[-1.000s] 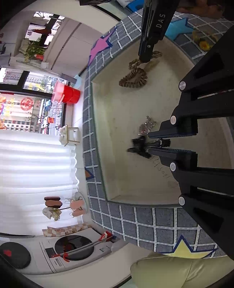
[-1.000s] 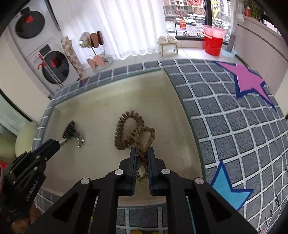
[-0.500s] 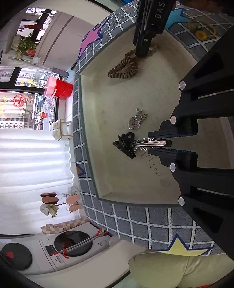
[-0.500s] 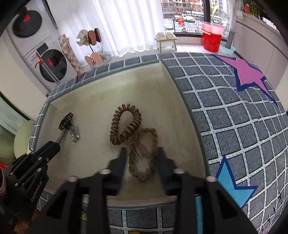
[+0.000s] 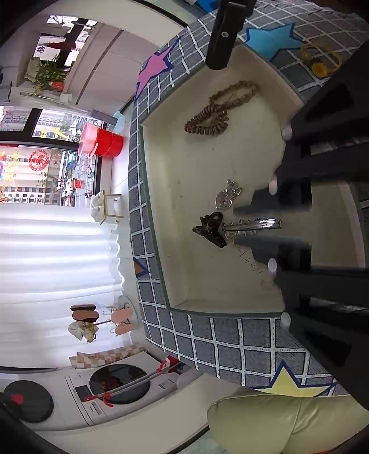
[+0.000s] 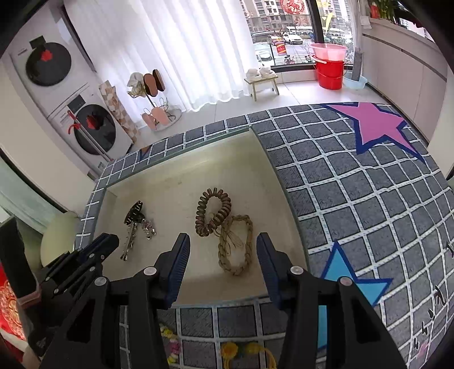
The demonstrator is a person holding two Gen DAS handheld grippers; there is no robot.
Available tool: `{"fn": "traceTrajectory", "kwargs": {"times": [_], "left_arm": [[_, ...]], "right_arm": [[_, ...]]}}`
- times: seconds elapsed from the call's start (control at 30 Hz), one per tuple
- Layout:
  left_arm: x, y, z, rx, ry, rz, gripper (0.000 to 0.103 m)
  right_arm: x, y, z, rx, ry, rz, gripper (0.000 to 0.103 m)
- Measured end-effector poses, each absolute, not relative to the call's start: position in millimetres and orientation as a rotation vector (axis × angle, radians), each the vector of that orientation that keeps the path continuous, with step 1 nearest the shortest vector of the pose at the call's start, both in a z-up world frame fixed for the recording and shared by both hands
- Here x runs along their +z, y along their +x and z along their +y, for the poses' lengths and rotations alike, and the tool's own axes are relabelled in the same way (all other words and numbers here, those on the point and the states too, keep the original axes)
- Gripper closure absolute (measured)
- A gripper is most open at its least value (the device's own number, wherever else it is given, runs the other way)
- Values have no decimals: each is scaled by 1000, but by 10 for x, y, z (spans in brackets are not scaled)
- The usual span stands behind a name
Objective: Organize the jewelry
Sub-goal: 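Lower the silver clip and braided bracelet into the tray, opening both grippers, then move both grippers back over the remaining jewelry on the cloth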
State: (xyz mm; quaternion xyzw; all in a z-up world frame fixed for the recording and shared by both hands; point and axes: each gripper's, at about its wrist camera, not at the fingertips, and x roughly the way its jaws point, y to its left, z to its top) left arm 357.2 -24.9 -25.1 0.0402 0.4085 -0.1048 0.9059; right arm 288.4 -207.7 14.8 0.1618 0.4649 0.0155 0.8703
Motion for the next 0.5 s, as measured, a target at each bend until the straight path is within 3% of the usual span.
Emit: {"fn": "traceTrajectory", "kwargs": {"times": [0.03, 0.27, 0.37, 0.5], "left_arm": [[-214, 3549, -239, -207, 79, 835, 0], [53, 3386, -265, -191, 103, 743, 0], [108, 3323, -261, -186, 102, 733, 0], [174, 3218, -237, -178, 120, 721, 0]], "right_arm": [[154, 2866, -2072, 33, 335, 976, 50], [219, 2709, -2044, 44, 329, 969, 40], [285, 2623, -2025, 56, 326, 955, 20], [400, 2462, -2027, 32, 323, 913, 20]]}}
